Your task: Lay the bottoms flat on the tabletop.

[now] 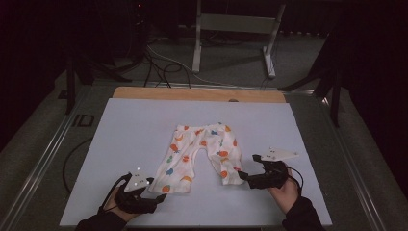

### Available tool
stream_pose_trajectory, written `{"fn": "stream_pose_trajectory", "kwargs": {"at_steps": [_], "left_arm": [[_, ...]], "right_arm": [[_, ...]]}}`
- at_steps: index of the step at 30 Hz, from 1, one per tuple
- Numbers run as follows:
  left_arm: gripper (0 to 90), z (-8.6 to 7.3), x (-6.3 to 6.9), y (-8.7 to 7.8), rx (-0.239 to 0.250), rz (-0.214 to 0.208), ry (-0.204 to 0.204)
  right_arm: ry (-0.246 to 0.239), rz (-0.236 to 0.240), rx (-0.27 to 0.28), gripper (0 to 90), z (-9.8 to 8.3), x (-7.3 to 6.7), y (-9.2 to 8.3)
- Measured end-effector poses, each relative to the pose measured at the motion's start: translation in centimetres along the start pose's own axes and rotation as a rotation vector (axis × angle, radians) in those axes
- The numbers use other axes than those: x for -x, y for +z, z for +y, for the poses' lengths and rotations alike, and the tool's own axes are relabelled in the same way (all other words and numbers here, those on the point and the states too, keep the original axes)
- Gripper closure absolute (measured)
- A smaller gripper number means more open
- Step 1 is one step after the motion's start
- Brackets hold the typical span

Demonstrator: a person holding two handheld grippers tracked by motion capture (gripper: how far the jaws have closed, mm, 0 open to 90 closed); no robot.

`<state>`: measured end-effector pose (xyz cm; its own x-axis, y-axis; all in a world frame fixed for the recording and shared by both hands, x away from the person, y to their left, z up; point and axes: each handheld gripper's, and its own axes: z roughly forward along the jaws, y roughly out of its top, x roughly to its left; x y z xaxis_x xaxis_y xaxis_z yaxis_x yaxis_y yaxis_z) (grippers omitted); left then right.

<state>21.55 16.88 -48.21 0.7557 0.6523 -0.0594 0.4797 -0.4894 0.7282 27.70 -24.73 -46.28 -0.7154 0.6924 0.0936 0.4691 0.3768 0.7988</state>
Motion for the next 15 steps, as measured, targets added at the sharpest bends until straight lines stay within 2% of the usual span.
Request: {"fn": "stream_pose_trajectory", "kwargs": {"at_steps": [2,5,6,10,11,15], "left_arm": [[29.1,0.6,0.7,0.2,0.006,-0.028,0.053],[30.7,1.6,1.5,0.9,0.002,-0.071,0.101],[31.9,1.8,1.8,1.1,0.003,-0.072,0.115],[43.2,2.8,2.9,2.7,-0.014,-0.105,0.192],[45.8,2.9,3.1,3.1,-0.017,-0.124,0.208],[52.2,3.4,3.7,5.2,-0.057,-0.134,0.260]], "right_arm": [[0.003,0.000,-0.004,13.9,0.0,0.0,0.0],[0.001,0.002,0.001,13.9,0.0,-0.1,0.0],[-0.002,0.003,0.000,13.9,0.0,-0.1,0.0],[0.000,0.003,0.004,13.9,0.1,-0.2,-0.1],[-0.003,0.005,0.004,13.9,0.0,-0.2,0.0],[-0.003,0.008,0.000,13.9,0.0,-0.3,0.1]]}}
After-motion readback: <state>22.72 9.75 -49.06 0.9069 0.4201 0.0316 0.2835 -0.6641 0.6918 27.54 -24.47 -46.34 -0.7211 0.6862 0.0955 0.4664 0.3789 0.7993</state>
